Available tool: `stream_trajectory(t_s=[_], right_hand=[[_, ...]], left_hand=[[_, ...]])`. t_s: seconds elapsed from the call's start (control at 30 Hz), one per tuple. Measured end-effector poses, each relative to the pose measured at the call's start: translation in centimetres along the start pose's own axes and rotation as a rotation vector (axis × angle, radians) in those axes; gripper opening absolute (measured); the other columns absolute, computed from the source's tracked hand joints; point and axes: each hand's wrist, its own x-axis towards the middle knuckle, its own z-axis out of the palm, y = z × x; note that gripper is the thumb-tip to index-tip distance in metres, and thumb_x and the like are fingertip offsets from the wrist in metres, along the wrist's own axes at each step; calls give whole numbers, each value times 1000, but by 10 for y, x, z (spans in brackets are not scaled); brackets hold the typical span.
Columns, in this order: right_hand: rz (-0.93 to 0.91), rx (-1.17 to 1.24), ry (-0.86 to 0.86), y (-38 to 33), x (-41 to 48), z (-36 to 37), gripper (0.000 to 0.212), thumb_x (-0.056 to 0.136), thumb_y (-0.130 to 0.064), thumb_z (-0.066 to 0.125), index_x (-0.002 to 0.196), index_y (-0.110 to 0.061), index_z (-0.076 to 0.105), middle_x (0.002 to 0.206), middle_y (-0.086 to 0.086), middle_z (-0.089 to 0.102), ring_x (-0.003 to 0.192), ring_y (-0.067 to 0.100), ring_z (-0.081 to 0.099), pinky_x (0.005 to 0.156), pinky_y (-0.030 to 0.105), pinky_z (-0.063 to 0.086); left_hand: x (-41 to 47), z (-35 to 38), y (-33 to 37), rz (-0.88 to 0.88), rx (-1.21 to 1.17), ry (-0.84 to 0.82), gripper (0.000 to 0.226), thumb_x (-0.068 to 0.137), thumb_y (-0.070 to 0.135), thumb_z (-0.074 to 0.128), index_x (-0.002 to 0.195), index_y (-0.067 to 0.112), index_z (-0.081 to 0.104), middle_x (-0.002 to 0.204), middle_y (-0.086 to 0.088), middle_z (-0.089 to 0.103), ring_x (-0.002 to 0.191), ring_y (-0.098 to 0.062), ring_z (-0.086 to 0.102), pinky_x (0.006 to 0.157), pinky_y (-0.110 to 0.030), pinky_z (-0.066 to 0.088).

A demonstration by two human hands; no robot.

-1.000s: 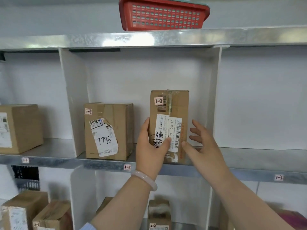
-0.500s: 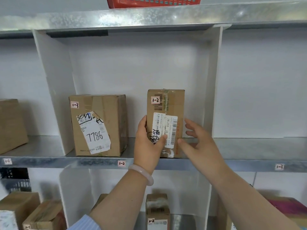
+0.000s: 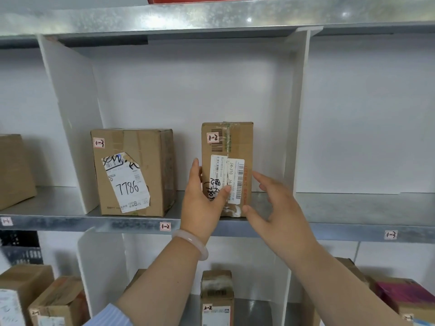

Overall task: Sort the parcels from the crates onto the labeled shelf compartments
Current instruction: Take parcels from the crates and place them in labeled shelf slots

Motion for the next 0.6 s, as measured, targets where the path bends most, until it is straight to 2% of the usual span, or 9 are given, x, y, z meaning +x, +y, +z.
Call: stream_trajectory(t_s=[0.07,0.1,0.2,0.33,0.43,0.5,0.6], right_hand=[[-60,-29,-25,-2,-9,1,66,87,-37,65,144,-43,32,142,-21,40,132,-3,33,109,23,34],[-92,-34,-44,-4,-15,3,65,87,-41,62,144,-43,31,145,-20,39,134,-2,33,109,22,32],[-179,-91,-119,-10,-34,19,64,84,-51,52,145,-41,31,149,-17,37,135,3,33,107,20,28],[-284,-135,-315,-26,-56,56,73,85,-57,53,149,-41,22,156,-15,26,141,6,25,111,25,22],[-353,-80,-491,-47,-71,87,81,88,-59,54,151,-45,6,160,-21,1,146,3,4,110,18,-1],[-429,-26,-529,-69,-82,107,80,88,-57,56,152,-41,12,161,-17,5,145,3,4,106,12,-10],[-485,23,-614,-105,-103,136,85,84,-59,58,153,-39,13,161,-14,10,147,8,9,109,17,-5]], left_hand=[[-7,-13,3,58,144,9,89,87,25,75,157,23,20,148,13,41,129,10,41,103,-8,32],[-13,-21,3,107,241,13,86,87,28,75,155,25,23,147,16,36,134,5,35,108,-12,27],[-44,-51,-3,191,486,24,76,87,32,74,151,30,32,144,17,37,133,4,30,109,-9,21],[-103,-103,-19,188,831,53,66,85,46,67,144,24,48,148,-1,49,134,-17,43,109,-33,35],[-142,-146,-26,106,1029,53,69,79,41,75,141,20,50,142,-7,55,126,-26,55,100,-50,51],[-164,-177,-20,61,1141,58,68,80,46,66,140,18,51,139,-9,57,123,-30,58,96,-52,52],[-196,-225,-2,-12,1256,78,72,78,53,56,142,19,51,141,-7,56,127,-29,56,103,-49,47]])
